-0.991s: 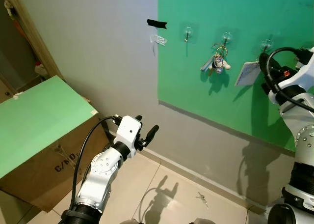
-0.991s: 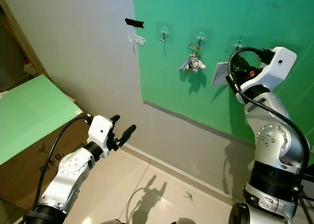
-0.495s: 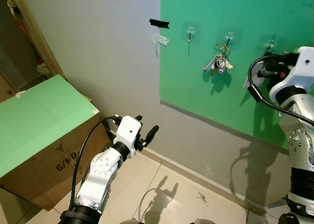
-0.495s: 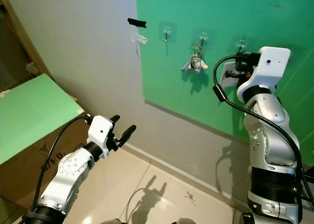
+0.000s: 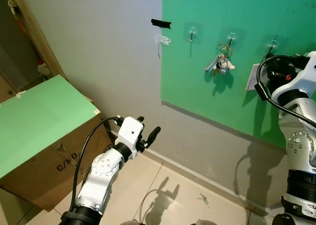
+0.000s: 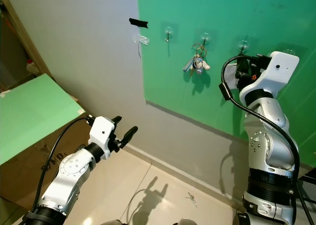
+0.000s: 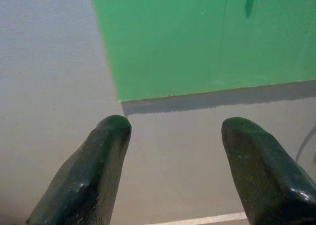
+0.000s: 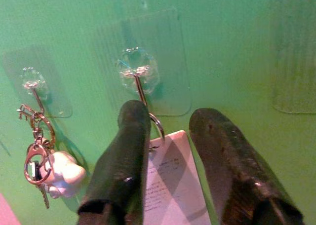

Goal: Hang keys on a hook

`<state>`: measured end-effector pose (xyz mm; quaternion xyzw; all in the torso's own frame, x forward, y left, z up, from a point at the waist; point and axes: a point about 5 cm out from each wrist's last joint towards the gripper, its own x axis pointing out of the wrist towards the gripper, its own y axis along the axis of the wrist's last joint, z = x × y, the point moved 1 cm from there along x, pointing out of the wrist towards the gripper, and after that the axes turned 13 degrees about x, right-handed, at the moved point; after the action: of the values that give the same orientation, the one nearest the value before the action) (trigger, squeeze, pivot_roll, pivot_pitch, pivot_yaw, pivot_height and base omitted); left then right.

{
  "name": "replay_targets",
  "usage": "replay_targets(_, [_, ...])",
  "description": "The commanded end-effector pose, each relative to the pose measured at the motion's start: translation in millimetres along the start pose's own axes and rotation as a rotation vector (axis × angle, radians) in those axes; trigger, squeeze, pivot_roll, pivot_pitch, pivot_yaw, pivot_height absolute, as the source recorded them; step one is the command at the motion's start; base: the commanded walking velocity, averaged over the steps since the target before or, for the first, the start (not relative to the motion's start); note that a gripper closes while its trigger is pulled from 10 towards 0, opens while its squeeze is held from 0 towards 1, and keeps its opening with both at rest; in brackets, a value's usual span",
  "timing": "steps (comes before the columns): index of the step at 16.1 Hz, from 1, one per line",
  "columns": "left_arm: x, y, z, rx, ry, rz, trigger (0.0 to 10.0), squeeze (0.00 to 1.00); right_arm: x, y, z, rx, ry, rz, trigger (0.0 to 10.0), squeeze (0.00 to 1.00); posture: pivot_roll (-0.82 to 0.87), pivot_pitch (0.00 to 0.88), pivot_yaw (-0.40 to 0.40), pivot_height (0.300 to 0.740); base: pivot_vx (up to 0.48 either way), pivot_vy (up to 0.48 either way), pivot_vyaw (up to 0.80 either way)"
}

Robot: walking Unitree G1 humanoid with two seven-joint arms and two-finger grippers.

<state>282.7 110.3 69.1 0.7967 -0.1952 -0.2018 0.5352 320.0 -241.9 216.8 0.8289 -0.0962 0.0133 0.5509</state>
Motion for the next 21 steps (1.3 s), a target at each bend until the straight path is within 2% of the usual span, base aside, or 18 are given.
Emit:
replay_targets(1, [-0.7,0.8,-1.4,0.024,-0.005,0.0,10.0,0.0,2.2,1.6,2.8,0.013,-0.021,0.011,10.0,1.0,-0.13,0.0,0.046,0.722,0.0,0.0,0.0])
replay_targets(7, [-0.4,0.7,-0.7,0.022,-0.004,0.0,10.0,0.0,2.6,2.5,2.0,0.028,-0.016,0.02,10.0,1.0,-0.13,0.0,0.045,0.722,0.0,0.0,0.0])
replay_targets(11, [0.5,0.7,-0.1,0.019,-0.009,-0.001,10.0,0.0,1.7,2.5,3.2,-0.017,-0.014,0.021,10.0,1.0,-0.13,0.0,0.047,0.722,0.0,0.0,0.0])
replay_targets(13, [1.2,1.1,-0.8,0.022,-0.011,-0.002,10.0,0.0,-0.2,3.6,3.6,-0.068,-0.009,0.029,10.0,1.0,-0.14,0.0,0.051,0.722,0.0,0.0,0.0])
replay_targets(15, [1.7,1.2,-1.6,0.023,-0.015,-0.004,10.0,0.0,-7.3,3.5,4.9,-0.247,0.007,0.018,10.0,1.0,-0.14,0.0,0.054,0.722,0.0,0.0,0.0])
replay_targets(16, [1.9,1.1,-1.5,0.021,-0.02,-0.005,10.0,0.0,-13.0,2.3,4.6,-0.34,0.021,0.014,10.0,0.0,-0.14,0.0,0.053,0.722,0.0,0.0,0.0])
replay_targets(18, [2.3,0.5,-1.1,0.025,-0.028,-0.01,10.0,0.0,-23.9,-1.9,7.1,-0.375,0.032,-0.012,10.0,0.0,-0.14,0.0,0.051,0.722,0.0,0.0,0.0])
replay_targets(21, [3.0,-0.1,0.1,0.055,-0.04,-0.019,10.0,0.0,-45.2,-22.4,8.4,-0.401,0.024,-0.049,10.0,0.0,-0.17,0.0,0.054,0.722,0.0,0.0,0.0])
